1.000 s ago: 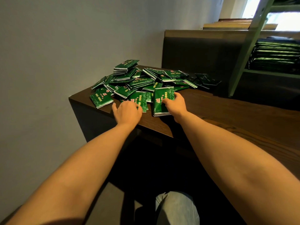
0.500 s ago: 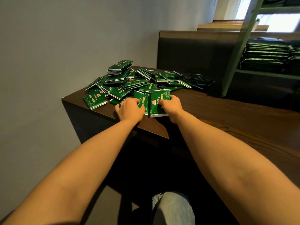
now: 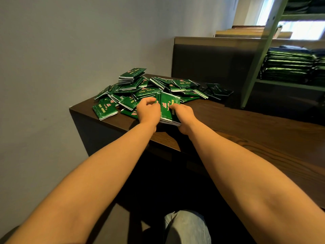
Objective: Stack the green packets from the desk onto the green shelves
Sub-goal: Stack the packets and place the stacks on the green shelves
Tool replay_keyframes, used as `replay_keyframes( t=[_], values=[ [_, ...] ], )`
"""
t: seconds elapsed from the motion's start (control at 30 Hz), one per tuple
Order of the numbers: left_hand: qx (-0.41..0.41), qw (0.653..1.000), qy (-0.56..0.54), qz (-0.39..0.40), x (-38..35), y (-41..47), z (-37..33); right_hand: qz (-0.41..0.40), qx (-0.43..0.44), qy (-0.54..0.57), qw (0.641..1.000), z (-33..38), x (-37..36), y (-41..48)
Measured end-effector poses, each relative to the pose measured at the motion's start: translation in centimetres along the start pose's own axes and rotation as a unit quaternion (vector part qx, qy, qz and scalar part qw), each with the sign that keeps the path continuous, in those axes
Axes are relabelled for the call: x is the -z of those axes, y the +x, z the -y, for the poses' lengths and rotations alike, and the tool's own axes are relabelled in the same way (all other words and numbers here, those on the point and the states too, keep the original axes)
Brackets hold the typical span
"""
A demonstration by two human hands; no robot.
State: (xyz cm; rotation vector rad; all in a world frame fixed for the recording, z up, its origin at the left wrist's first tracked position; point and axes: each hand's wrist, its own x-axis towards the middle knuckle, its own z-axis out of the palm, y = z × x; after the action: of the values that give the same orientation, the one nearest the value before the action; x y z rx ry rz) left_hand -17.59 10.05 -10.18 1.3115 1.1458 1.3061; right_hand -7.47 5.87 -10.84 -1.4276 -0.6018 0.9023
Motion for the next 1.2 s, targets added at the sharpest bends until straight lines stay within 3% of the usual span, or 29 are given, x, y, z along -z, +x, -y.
replay_keyframes(
  t=[0.13, 0.3, 0.5, 0.63, 0.73, 0.87, 1.03, 1.2],
  values=[
    [-0.001, 0.999, 0.029, 0.013, -0.2, 0.0, -0.2, 0.013, -0.005, 0.001, 1.0, 0.2, -0.4, -0.4],
    [-0.086, 0.989, 0.116, 0.027, 1.8, 1.4, 1.1, 0.005, 0.017, -0.002, 1.0, -0.9, -0.8, 0.2],
    [-0.137, 0.967, 0.207, -0.062, 6.2, 4.5, 3.2, 0.019, 0.057, -0.039, 0.997, -0.2, -4.0, -0.8],
    [-0.072, 0.928, 0.344, -0.119, 9.0, 6.8, 4.2, 0.031, 0.074, -0.053, 0.995, -1.0, -6.7, -0.5],
    [0.015, 0.907, 0.407, -0.104, 10.6, 8.2, 4.8, 0.032, 0.078, -0.095, 0.992, -1.8, -7.7, 0.1],
    [0.107, 0.921, 0.367, -0.076, 11.6, 9.6, 5.4, 0.038, 0.085, -0.129, 0.987, -1.9, -7.3, 1.3],
    [0.086, 0.939, 0.286, -0.171, 11.9, 10.6, 5.8, 0.042, 0.085, -0.127, 0.987, -2.0, -6.6, 1.7],
    [0.174, 0.951, 0.16, -0.202, 12.0, 10.1, 5.0, 0.04, 0.087, -0.135, 0.986, -2.0, -6.6, 1.7]
  ],
)
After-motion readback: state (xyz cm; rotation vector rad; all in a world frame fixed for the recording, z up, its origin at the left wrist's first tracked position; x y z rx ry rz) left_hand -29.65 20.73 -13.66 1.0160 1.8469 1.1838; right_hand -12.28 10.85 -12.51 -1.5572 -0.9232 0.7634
